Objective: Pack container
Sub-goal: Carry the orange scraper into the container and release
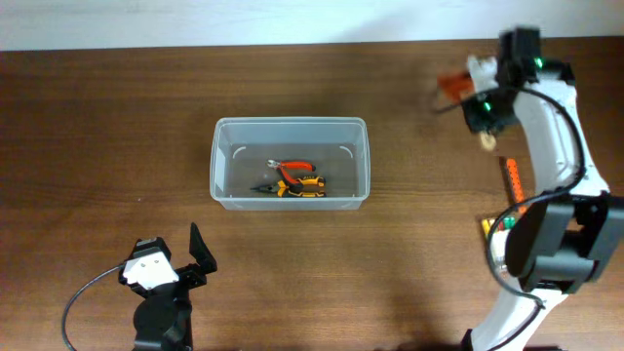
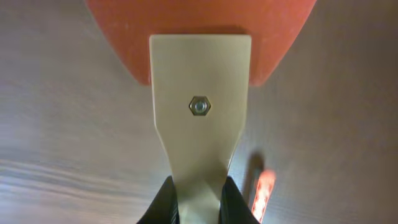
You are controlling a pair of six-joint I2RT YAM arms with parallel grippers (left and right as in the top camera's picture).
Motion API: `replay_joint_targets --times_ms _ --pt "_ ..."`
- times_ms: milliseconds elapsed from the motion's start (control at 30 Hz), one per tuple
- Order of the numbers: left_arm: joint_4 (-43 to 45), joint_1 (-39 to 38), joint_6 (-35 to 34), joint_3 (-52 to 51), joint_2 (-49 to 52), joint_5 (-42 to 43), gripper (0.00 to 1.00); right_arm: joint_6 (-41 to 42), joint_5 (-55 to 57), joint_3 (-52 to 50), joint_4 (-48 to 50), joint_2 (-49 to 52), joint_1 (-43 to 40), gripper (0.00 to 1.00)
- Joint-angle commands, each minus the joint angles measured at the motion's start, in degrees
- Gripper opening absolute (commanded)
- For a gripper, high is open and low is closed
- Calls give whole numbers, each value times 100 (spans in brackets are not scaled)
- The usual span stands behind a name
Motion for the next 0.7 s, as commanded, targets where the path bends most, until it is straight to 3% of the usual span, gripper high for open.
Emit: replay_joint_targets --times_ms 0,133,367,667 --pt "-11 -17 50 -17 -44 -20 99 0 -37 804 -256 -85 691 4" --pt "-11 -17 50 -17 -44 -20 99 -382 -57 1268 -531 -85 1722 4" --pt "-11 -17 50 -17 -44 -20 99 -1088 -57 1215 -697 -72 3226 4" --pt "-11 -17 50 -17 -44 -20 99 -2304 -59 671 -671 7 4070 4"
